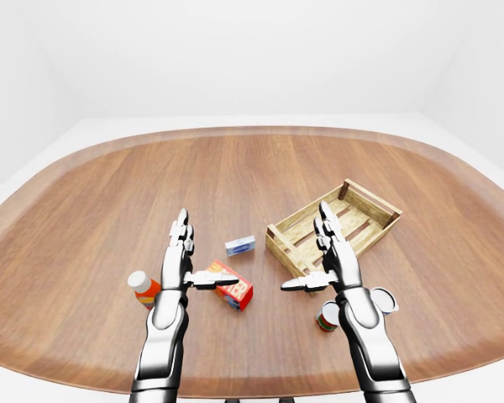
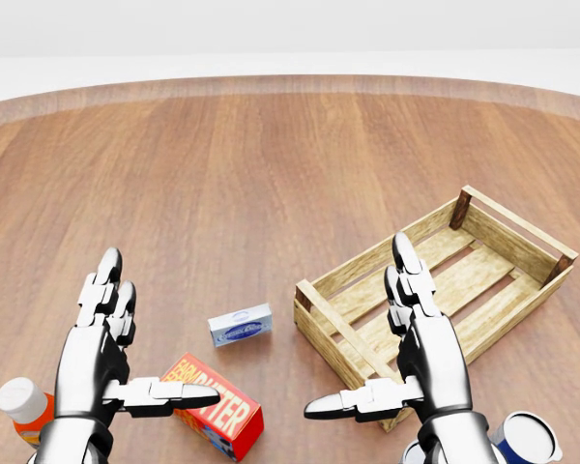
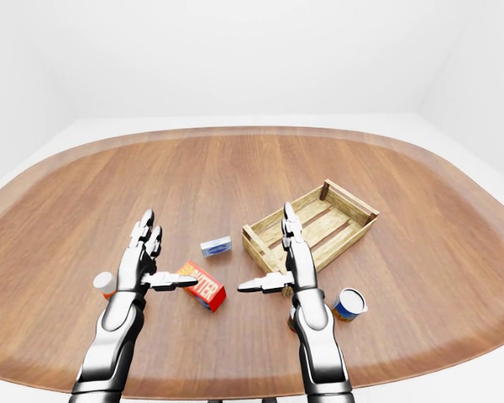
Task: Pick up the tomato sauce, and put it in the wooden tray.
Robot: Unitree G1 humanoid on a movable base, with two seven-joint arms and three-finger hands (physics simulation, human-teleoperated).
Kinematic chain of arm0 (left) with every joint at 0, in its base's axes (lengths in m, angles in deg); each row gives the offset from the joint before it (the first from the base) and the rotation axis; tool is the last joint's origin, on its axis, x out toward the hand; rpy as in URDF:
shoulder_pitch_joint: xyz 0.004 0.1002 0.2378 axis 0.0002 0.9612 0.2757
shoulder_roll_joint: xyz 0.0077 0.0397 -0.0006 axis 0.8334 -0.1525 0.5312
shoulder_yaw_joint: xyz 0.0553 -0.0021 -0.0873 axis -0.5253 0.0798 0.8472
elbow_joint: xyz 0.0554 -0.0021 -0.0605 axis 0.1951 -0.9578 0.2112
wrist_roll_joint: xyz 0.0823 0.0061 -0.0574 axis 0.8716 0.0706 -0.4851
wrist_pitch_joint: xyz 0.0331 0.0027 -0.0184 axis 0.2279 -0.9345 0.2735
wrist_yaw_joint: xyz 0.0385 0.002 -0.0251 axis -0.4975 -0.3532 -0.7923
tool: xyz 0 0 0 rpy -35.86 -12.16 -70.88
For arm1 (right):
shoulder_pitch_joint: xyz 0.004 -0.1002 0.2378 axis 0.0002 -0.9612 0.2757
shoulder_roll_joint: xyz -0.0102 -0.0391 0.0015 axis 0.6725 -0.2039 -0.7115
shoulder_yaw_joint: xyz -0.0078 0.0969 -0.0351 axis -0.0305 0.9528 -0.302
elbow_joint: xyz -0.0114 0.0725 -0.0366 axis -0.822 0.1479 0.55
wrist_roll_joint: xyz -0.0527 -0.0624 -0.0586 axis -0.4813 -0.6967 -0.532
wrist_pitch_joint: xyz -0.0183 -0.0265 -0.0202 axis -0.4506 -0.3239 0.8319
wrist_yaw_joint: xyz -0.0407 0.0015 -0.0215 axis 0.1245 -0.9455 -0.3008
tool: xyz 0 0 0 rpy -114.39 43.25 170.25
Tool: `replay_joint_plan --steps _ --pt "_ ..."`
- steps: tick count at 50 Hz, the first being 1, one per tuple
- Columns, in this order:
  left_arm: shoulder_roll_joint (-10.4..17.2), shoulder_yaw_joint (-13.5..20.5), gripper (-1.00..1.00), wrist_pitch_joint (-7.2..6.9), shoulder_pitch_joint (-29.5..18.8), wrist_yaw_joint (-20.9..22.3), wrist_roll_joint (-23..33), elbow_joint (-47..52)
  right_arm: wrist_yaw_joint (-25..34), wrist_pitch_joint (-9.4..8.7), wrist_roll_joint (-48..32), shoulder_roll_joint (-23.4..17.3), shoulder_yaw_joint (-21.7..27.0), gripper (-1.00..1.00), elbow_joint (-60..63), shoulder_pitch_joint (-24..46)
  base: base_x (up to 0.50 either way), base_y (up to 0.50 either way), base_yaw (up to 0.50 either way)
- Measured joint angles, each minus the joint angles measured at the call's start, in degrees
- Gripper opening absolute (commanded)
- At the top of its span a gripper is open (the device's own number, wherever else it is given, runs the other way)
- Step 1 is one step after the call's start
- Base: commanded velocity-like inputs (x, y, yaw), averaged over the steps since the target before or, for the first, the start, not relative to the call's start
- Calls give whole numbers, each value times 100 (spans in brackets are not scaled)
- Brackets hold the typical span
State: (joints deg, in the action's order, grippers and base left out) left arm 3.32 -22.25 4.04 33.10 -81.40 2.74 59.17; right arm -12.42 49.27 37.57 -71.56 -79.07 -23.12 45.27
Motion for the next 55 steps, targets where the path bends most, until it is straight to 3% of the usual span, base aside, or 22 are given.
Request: replay_joint_plan --steps 6,28,55 --pt "6 13 100 -9 -12 -2 -13 -8 -21 -15 -32 2 -8 100 13 -15 0 0 0" --pt "10 18 100 14 -26 -5 -17 -55 -137 -490 -99 -5 2 100 363 -48 0 0 0" --pt "25 56 100 -18 -38 -7 -51 -43 -43 -491 -365 -55 -30 100 786 -187 0 0 0"
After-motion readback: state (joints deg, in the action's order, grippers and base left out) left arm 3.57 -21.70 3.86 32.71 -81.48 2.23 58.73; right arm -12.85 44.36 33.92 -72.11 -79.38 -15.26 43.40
